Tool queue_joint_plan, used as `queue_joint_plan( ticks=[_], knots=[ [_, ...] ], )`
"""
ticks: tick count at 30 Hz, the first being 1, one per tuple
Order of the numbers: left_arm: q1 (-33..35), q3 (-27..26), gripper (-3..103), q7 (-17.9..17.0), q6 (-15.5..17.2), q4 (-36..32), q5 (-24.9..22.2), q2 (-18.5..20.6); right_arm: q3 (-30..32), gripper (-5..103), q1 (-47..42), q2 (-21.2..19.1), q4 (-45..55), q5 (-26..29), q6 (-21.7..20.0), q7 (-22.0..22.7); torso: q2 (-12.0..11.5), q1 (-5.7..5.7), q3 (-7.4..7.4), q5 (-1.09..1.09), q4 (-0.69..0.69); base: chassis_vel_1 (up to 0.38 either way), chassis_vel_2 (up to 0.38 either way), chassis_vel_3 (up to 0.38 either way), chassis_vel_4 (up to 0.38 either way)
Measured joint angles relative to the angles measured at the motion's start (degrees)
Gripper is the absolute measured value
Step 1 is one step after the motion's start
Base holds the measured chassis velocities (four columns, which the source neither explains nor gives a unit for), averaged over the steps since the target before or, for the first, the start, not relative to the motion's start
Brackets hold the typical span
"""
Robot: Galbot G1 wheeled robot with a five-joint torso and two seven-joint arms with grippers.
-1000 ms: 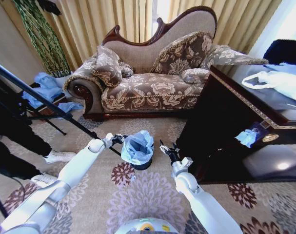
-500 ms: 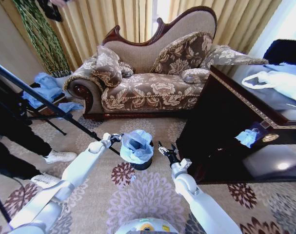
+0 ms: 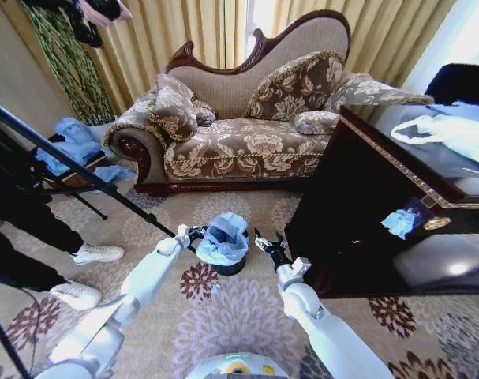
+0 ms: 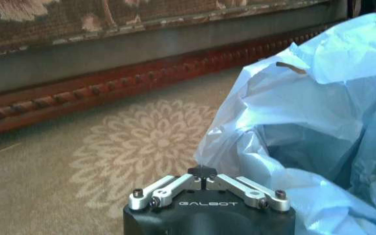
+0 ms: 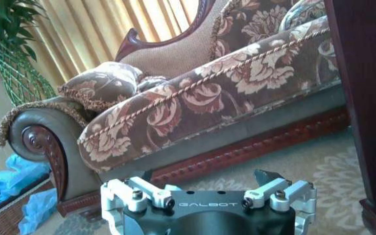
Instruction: Place a garbage bag over the trash bin.
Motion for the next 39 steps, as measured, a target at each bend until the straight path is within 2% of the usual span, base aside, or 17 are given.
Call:
queue_joint_plan(
  ticks=[8, 17, 25, 26, 28, 32, 35, 37, 38, 39],
  knots=[
    [0.0, -0.5, 0, 0.1, -0.3, 1.9, 0.8, -0.7, 0.1, 100, -0.6, -0.4, 0.7, -0.2, 0.0, 0.0, 0.0, 0.00, 0.00, 0.00, 0.00, 0.000, 0.000, 0.000, 0.000],
    [0.0, -2.5, 0, 0.1, -0.8, 4.3, 3.9, -2.1, -0.1, 100, -1.0, -1.0, 1.9, -0.1, -0.1, 0.0, 0.0, 0.00, 0.00, -0.01, 0.00, 0.000, 0.000, 0.000, 0.000],
    [0.9, -2.9, -3, -0.1, -0.6, 2.1, 4.1, -1.2, 0.0, 100, -1.8, -1.2, 2.7, -0.1, -0.2, 0.0, 0.0, 0.00, 0.00, -0.01, 0.00, 0.000, 0.000, 0.000, 0.000],
    [1.4, -3.0, 7, -0.3, -0.6, 1.0, 3.8, -0.8, 0.0, 100, -2.0, -1.3, 2.9, 0.0, -0.3, 0.0, 0.0, 0.00, 0.00, 0.00, -0.01, 0.000, 0.000, 0.000, 0.000],
    [2.0, -3.2, 7, -0.6, -0.5, -0.3, 3.6, -0.3, 0.0, 100, -2.1, -1.4, 3.1, 0.1, -0.4, 0.1, 0.0, 0.00, 0.00, -0.01, -0.01, 0.000, 0.000, 0.000, 0.000],
    [6.6, -4.2, 27, -2.2, 1.2, -9.5, 0.5, 3.3, -0.1, 100, -2.5, -1.8, 3.8, 0.4, -0.6, 0.1, 0.0, 0.00, 0.00, 0.00, 0.01, 0.000, 0.000, 0.000, 0.000],
    [8.1, -4.9, 33, -2.5, 1.6, -12.1, -0.1, 4.3, -0.2, 100, -2.7, -2.0, 4.0, 0.5, -0.7, 0.1, 0.0, 0.00, 0.00, -0.02, 0.01, 0.000, 0.000, 0.000, 0.000],
    [10.8, -6.5, 44, -3.4, 1.7, -16.4, -0.6, 6.0, -0.4, 100, -3.2, -2.3, 4.4, 0.5, -0.8, 0.0, 0.0, 0.00, 0.00, -0.01, 0.00, 0.000, 0.000, 0.000, 0.000],
    [10.8, -6.5, 44, -3.4, 1.7, -16.4, -0.6, 6.0, -0.4, 100, -3.2, -2.3, 4.4, 0.5, -0.8, 0.0, 0.0, 0.00, 0.00, -0.01, 0.00, 0.000, 0.000, 0.000, 0.000],
    [11.8, -7.1, 49, -3.9, 1.9, -18.2, -0.9, 6.6, -0.8, 100, -3.5, -2.4, 4.5, 0.5, -0.9, -0.1, 0.0, 0.00, 0.00, -0.02, 0.02, 0.000, 0.000, 0.000, 0.000]
  ],
)
